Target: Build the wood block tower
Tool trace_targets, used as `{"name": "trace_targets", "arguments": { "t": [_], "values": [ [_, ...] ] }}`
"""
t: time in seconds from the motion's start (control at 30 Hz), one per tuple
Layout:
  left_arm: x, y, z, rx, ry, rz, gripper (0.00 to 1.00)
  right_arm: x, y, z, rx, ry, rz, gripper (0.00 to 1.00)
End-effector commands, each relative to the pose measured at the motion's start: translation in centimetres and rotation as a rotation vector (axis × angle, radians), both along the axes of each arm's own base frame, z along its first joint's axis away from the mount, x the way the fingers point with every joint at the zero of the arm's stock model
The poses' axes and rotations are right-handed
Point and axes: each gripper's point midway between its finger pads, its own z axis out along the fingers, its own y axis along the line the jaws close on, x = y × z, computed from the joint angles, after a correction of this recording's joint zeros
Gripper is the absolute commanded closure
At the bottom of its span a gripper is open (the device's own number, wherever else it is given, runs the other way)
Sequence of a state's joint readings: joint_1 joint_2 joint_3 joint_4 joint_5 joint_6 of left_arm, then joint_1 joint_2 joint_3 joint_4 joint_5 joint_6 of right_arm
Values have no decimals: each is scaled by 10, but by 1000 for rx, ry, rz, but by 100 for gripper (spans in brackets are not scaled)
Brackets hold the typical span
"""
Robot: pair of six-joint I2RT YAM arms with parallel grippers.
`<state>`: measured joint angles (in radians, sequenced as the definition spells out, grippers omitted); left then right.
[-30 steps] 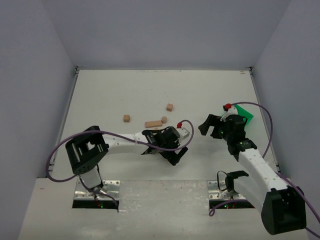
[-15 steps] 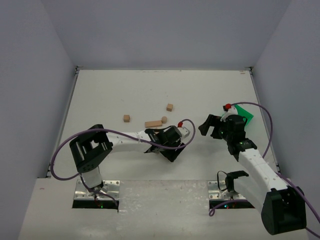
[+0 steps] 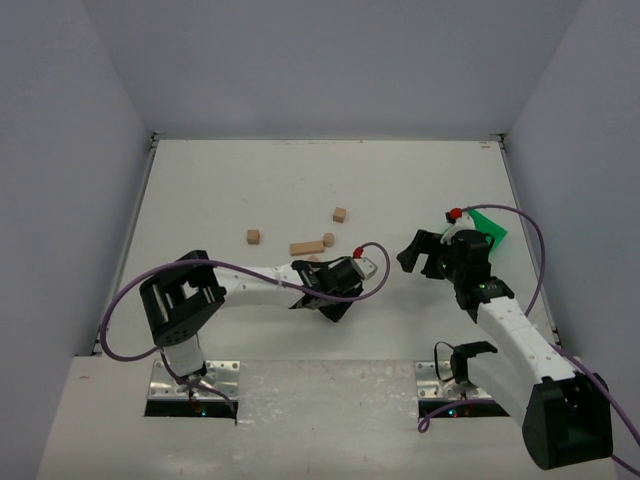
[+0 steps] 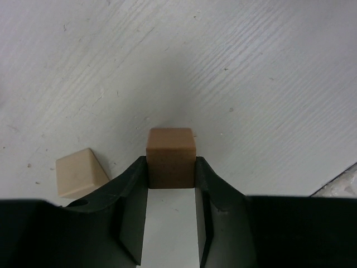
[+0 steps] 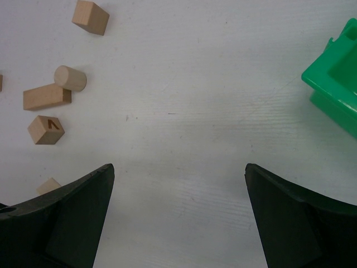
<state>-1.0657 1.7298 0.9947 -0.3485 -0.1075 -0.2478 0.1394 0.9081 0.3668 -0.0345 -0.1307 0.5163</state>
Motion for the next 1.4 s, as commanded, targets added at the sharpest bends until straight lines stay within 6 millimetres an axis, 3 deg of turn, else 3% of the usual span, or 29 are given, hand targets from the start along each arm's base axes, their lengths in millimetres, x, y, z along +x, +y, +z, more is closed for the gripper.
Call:
{"name": "trace_targets", "arguments": {
  "t": [0.0,0.1,0.2,0.27,0.33,0.4,0.43,0.5,0.53,0.57,0.63,0.73,0.8,0.97,1.07,1.13,1.37],
  "values": [
    [9,-8,20,-27,-67,0,84,6,-2,10,-10,-41,-6,1],
    [25,-23,47,-57,-166,-76,98,6,-3,11,-15,-47,-4,1],
    [48,-42,85,-77,-321,-218,100,8,-4,12,-20,-54,-12,1],
    [67,-67,132,-122,-489,-382,100,8,-6,11,-30,-55,-16,1],
    [77,-79,162,-159,-570,-484,100,8,-8,11,-39,-53,-24,1],
    [80,-84,171,-207,-553,-589,100,8,-12,11,-54,-38,-35,1],
    [86,-86,183,-207,-590,-638,100,7,-12,10,-57,-37,-36,1],
    [104,-84,196,-190,-616,-664,100,7,-15,8,-64,-37,-52,1],
    [107,-82,191,-161,-606,-709,100,7,-16,8,-70,-42,-58,1],
    [116,-80,203,-163,-625,-722,100,8,-17,7,-75,-42,-61,1],
    [120,-76,203,-150,-607,-806,100,10,-19,7,-85,-38,-69,1],
    [114,-63,186,-74,-535,-948,100,11,-23,1,-102,-18,-85,1],
    [120,-37,162,44,-486,-978,100,12,-25,-1,-113,-5,-96,1],
    [139,19,146,94,-400,-974,100,16,-41,-9,-176,41,-165,1],
    [152,63,135,116,-339,-925,100,21,-47,-9,-204,41,-189,1],
    [149,84,117,146,-281,-919,100,22,-47,-10,-212,40,-188,1],
    [167,131,86,107,-191,-758,100,26,-45,-10,-207,52,-182,1]
  ]
}}
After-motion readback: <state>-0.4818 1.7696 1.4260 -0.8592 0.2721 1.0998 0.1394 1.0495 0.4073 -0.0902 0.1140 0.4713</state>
